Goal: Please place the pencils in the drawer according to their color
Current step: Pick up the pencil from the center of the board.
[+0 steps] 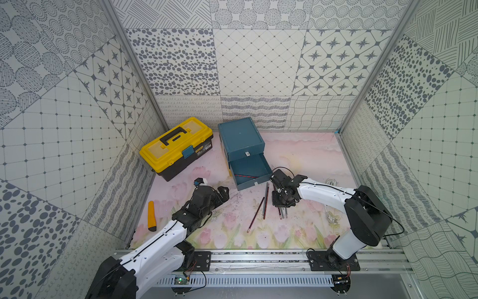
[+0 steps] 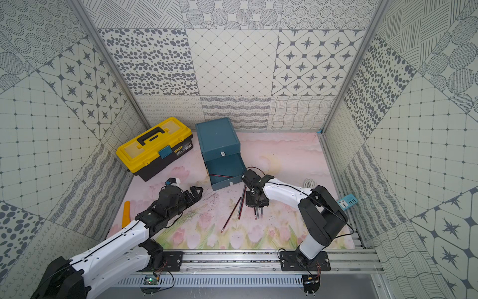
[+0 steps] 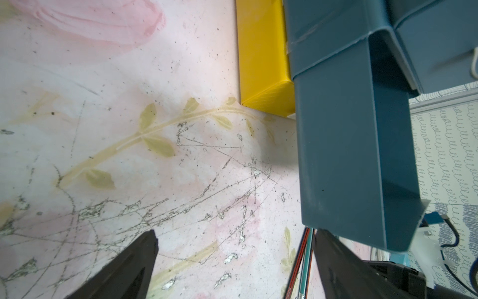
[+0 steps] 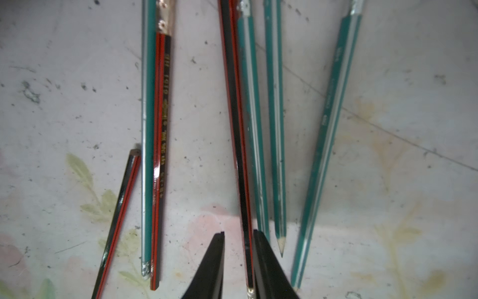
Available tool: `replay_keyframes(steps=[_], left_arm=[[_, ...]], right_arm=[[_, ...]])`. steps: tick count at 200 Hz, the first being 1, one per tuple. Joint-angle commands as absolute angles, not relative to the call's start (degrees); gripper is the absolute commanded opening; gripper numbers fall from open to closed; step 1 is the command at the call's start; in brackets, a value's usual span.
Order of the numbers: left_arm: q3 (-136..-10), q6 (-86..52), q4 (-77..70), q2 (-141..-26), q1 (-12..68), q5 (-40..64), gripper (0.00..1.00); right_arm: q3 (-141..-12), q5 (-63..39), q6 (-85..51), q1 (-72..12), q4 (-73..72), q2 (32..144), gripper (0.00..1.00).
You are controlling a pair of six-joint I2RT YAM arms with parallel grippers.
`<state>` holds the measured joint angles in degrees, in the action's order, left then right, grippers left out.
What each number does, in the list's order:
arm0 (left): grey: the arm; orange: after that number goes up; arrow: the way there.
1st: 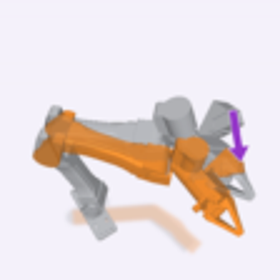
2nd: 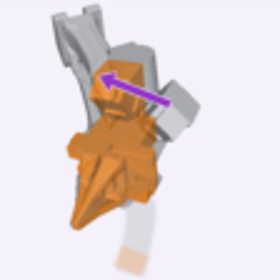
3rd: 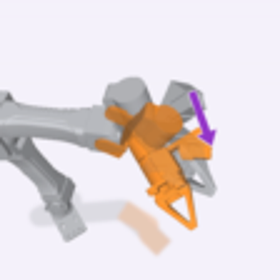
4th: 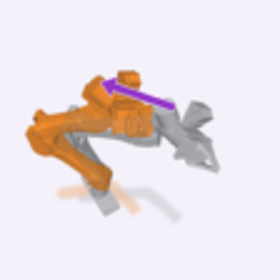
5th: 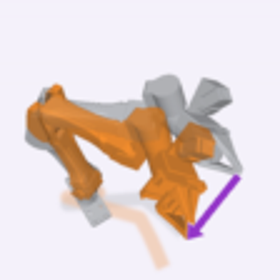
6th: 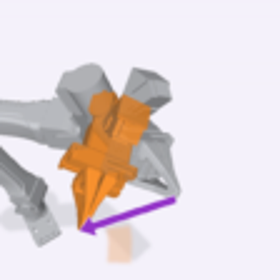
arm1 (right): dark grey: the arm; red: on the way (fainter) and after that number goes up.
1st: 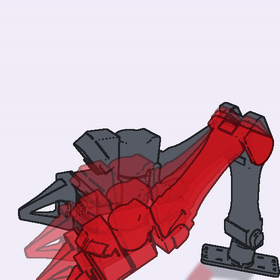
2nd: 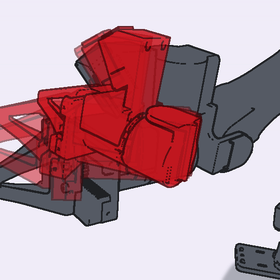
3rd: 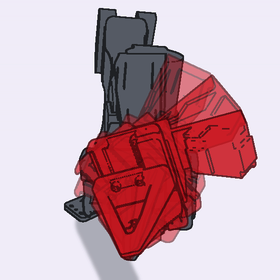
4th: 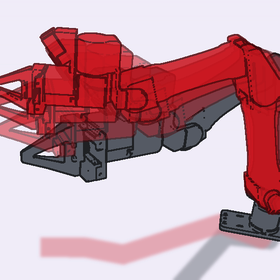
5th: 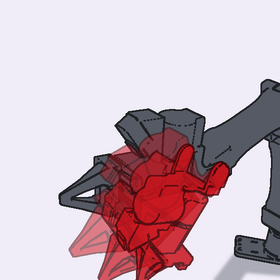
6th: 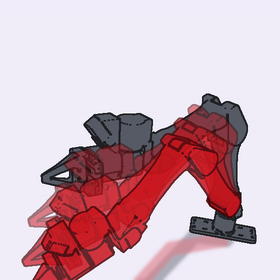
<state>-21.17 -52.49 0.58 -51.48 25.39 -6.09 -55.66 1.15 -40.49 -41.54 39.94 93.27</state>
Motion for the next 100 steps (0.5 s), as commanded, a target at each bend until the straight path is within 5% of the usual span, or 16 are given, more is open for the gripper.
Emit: replay_keyframes(steps=[1,100], left_arm=[[-21.6,-52.7,-1.1,-51.9,25.2,-5.5,0.99],[-21.6,-52.8,-1.1,-52.1,25.1,-5.2,0.99]], right_arm=[[-57.5,1.2,-40.5,-41.4,38.5,94.4,0.25],[-57.4,2.5,-40.2,-41.1,38.6,96.4,0.23]])
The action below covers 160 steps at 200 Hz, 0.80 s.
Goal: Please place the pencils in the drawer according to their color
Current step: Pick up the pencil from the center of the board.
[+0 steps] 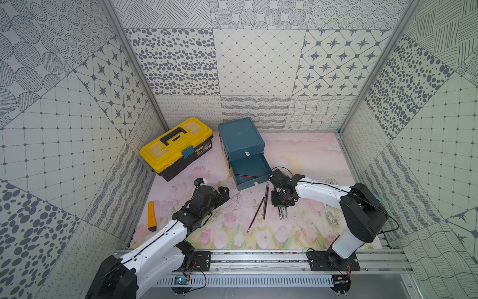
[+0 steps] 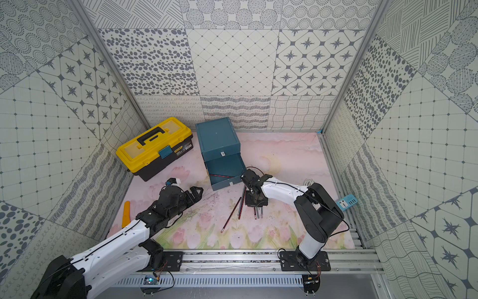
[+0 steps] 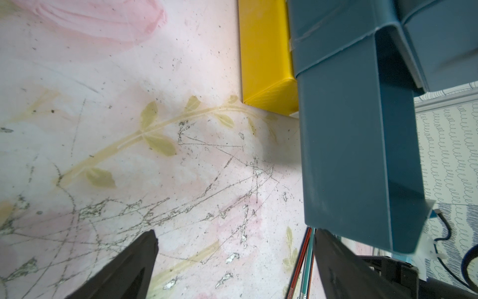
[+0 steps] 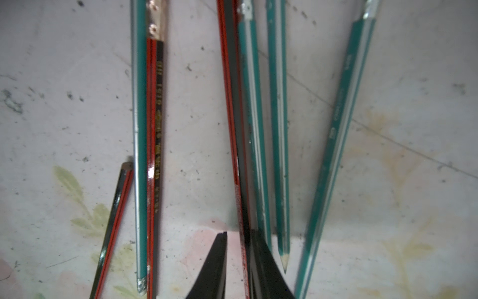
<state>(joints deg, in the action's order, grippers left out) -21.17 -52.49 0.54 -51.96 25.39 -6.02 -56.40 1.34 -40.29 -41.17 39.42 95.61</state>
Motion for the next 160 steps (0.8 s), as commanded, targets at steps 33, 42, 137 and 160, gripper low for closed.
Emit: replay_keyframes(steps=[33,42,137,160], left_arm=[[-21.6,-52.8,-1.0,-51.9,25.2,-5.1,0.99],[-21.5,-52.8,-1.0,-51.9,25.1,-5.1,0.99],[-21.4,-52.9,-1.2,-52.0,25.1,-5.1,0.99],[-21.4,-52.9,-1.4,-52.1,25.1,-5.1,0.99]], right_arm=[[-57.4,2.6,-40.1,-41.1,38.6,96.9,0.23],[-57.4,2.6,-40.0,-41.1,38.6,97.2,0.23],[-59.4,5.0,-40.4,-43.2,44.3,101.1,0.20],[-59.2,4.1,-41.5,-43.9,44.7,102.0,0.18]])
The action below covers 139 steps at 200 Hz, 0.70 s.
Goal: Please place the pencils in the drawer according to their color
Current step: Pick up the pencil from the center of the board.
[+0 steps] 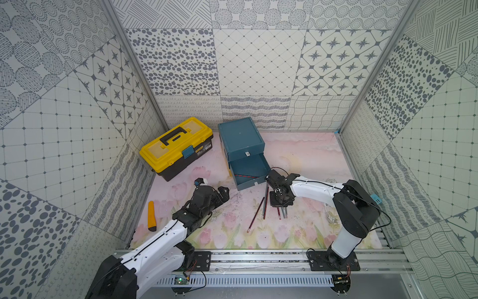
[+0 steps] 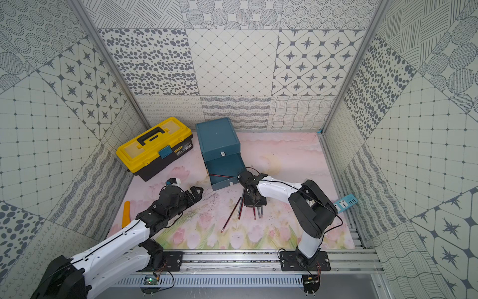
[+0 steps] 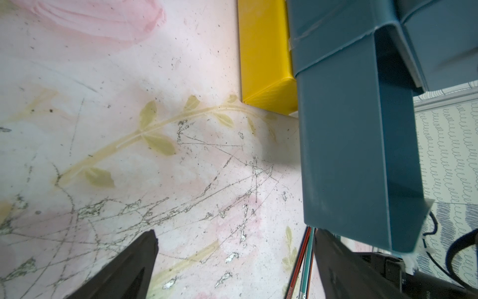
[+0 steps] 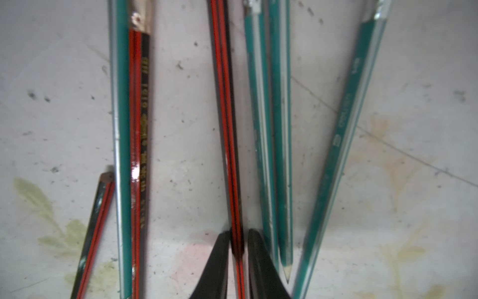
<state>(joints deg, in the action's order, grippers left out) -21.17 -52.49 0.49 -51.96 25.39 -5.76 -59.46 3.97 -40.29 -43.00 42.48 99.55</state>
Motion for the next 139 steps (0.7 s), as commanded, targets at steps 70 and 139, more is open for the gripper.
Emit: replay_keyframes(steps=[70,139], left_arm=[[-21.3,-52.9,-1.1,-51.9,25.1,-5.3,0.99],[-21.4,-53.0,-1.1,-51.7,25.1,-5.6,0.99]], right_arm=[[-58.0,0.8,-42.1,-44.6,44.1,102.7,0.07],[-58.3,0.8,-42.5,-44.6,44.3,99.3,0.00]])
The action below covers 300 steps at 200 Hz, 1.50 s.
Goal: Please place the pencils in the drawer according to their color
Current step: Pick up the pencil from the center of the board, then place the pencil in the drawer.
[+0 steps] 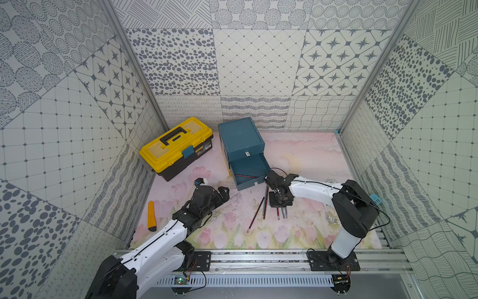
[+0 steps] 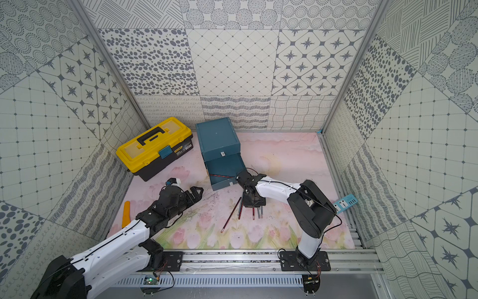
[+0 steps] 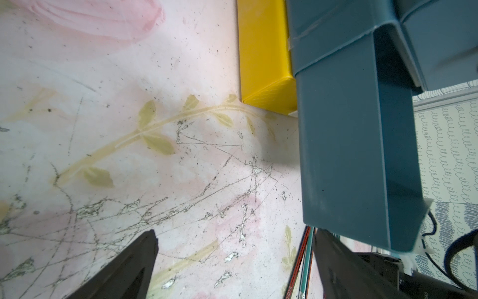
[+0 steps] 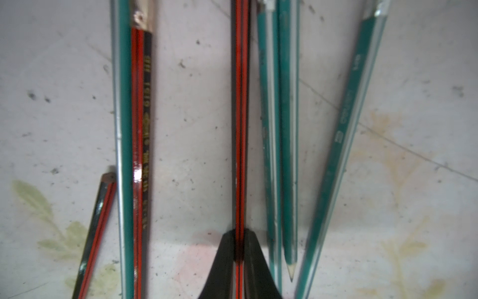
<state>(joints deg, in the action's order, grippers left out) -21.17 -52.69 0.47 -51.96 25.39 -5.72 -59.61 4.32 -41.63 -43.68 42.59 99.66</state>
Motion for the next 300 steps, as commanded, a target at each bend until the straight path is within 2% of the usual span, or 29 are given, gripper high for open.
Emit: replay_keyframes(steps=[1,89,144,242,300], left_arm=[[-21.4,-53.0,-1.1,-51.7,25.1,-5.7,0.99],[-21.5,-52.8,-1.0,-51.4,25.2,-5.4,0.99],[-21.5,-52.5,-1.0,-51.1,25.1,-5.4,0.99],[-22.1,-52.5,-1.6,-52.0,25.1,-6.0,0.99],[-22.1,-52.3,-2.4,-52.4,25.1,-5.6,0.99]], right_arm=[[-58.3,0.8,-42.5,-44.6,44.2,99.2,0.00],[-58.1,2.9,-46.5,-44.4,45.5,90.1,0.00],[-58.1,8.0,-44.5,-40.3,49.3,82.5,0.00],[-70.3,12.8,-23.5,-37.4,46.2,78.1,0.00],[-75.1,4.1,-9.0,-37.3,35.5,80.3,0.00]])
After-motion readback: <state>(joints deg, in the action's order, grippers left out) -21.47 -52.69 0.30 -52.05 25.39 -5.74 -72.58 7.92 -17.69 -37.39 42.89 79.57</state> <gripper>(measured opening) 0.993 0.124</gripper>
